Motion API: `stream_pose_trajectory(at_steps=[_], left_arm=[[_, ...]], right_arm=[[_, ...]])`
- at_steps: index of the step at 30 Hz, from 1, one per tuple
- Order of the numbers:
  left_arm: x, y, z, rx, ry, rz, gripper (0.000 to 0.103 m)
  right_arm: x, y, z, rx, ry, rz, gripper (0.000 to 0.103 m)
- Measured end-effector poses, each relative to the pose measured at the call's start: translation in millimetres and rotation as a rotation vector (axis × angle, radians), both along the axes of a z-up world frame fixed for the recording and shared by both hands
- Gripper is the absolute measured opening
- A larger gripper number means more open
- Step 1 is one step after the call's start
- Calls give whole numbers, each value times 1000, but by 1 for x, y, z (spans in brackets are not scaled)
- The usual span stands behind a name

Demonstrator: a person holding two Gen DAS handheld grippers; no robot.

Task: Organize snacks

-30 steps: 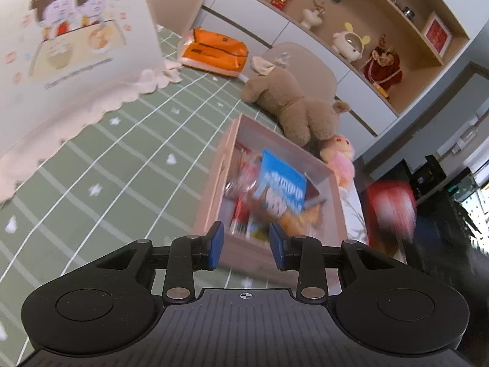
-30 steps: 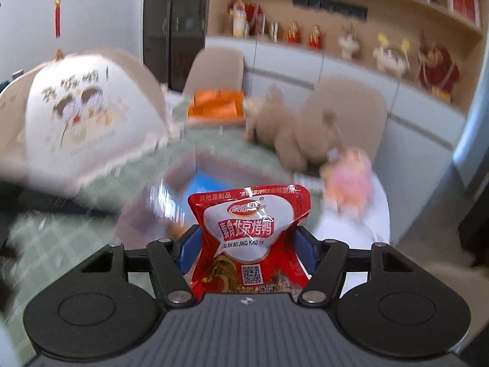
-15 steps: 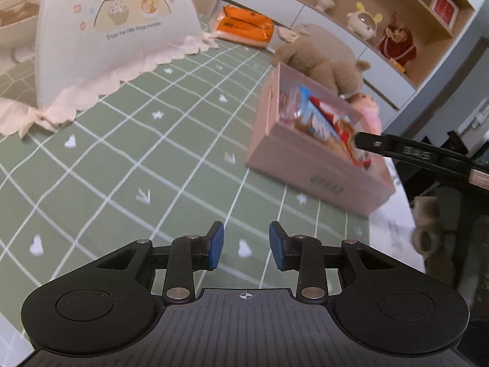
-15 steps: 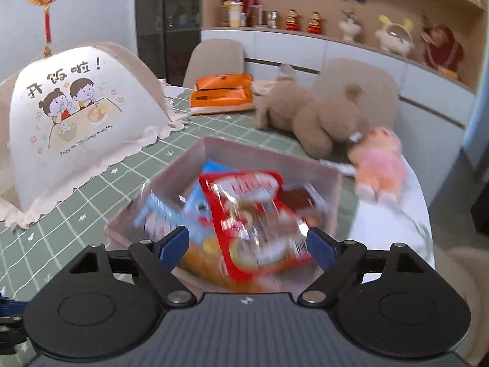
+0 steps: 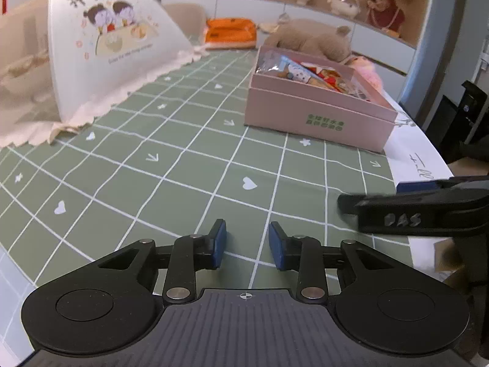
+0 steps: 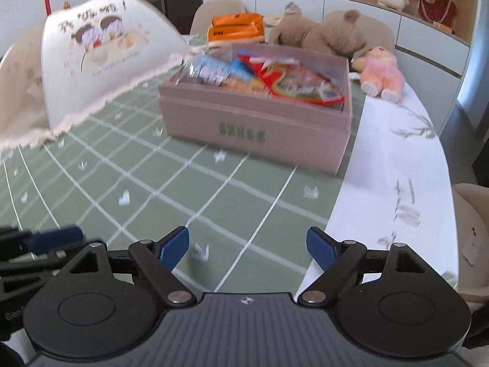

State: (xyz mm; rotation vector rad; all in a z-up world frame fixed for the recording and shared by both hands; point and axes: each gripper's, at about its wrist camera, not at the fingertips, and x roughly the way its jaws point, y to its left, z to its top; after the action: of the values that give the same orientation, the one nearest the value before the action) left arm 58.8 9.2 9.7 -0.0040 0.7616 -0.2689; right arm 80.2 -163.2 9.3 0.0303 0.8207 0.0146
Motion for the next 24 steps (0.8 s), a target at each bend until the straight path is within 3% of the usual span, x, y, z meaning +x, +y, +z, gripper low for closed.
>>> stream_pose_trajectory(at_steps=[4, 9, 18, 24], left_arm=[[0, -11, -4, 48, -60, -17, 36], [3, -19, -11, 71, -125, -23, 36], [7, -19, -11, 65, -129, -40, 36], [6, -21, -12, 76, -134, -42, 36]], right_arm=[[-3, -1, -9, -2, 1, -71, 103], [-11, -9, -15, -7, -58, -140, 103], [-28, -9, -21, -14, -134, -151, 103], [-29, -9, -21, -13, -136, -153, 103]])
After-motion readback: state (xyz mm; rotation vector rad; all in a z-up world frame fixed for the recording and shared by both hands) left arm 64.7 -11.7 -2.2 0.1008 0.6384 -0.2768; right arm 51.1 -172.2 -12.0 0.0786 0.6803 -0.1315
